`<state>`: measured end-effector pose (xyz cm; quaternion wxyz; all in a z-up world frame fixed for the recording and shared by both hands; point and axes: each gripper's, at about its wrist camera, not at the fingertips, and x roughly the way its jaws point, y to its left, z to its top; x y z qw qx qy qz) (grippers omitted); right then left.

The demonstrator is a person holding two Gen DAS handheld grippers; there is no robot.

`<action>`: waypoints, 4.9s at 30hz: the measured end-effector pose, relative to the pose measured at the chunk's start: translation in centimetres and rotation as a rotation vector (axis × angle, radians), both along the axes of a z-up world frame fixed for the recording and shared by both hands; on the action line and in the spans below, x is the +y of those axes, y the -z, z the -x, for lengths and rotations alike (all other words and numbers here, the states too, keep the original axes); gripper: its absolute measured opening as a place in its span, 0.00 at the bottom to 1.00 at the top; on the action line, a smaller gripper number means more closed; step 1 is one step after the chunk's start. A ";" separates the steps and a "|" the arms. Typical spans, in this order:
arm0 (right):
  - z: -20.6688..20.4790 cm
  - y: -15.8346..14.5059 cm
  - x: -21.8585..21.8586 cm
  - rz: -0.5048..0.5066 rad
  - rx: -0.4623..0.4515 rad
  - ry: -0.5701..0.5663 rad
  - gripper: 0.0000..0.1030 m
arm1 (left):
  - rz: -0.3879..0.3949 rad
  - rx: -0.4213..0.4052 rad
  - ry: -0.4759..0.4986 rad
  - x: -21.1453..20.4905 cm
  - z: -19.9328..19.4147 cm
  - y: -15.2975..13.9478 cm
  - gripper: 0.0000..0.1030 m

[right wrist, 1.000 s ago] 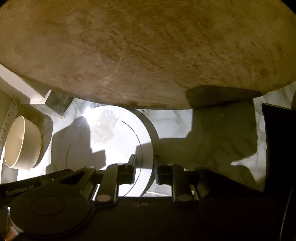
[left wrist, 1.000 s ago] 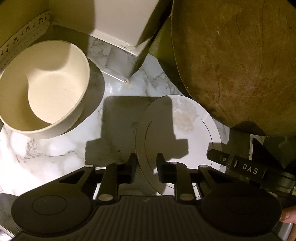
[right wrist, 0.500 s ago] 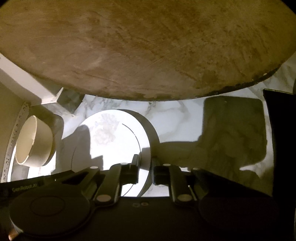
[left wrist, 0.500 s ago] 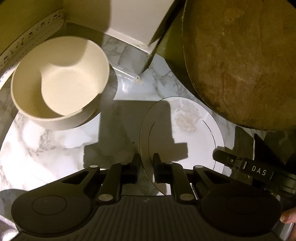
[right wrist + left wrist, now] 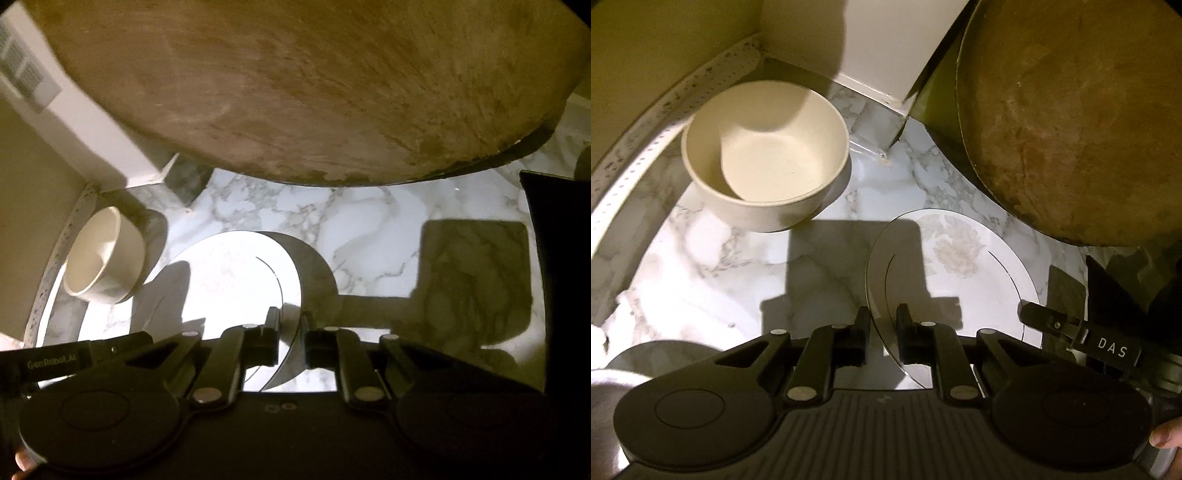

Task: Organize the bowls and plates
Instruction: 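Lift the small plate and carry it over the large white plate, then lower the small plate onto the large white plate and open both grippers, then move both grippers to the rim of the pink bear-shaped plate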

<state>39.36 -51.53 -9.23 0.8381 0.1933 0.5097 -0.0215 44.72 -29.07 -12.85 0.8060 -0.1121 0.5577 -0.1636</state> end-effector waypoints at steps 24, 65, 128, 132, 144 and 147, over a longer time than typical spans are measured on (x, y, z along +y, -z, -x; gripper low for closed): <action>8.2 -8.2 12.2 0.015 -0.148 -0.143 0.11 | 0.014 -0.124 -0.107 11.7 9.5 -8.6 0.13; 11.4 -6.6 36.0 -0.023 -0.061 -0.511 0.11 | -0.062 -0.072 -0.472 35.8 22.2 -5.9 0.13; 9.6 -1.2 38.4 -0.004 0.049 -0.511 0.10 | -0.244 -0.114 -0.356 35.4 21.9 -1.8 0.14; 9.7 -1.2 39.0 0.022 0.043 -0.524 0.11 | -0.259 -0.124 -0.348 35.2 21.9 -1.8 0.14; 10.2 -1.8 39.5 0.070 0.029 -0.558 0.22 | -0.270 -0.133 -0.346 35.0 21.8 -1.9 0.14; 10.3 -2.4 39.3 0.066 0.019 -0.564 0.27 | -0.265 -0.135 -0.352 35.1 21.9 -2.1 0.14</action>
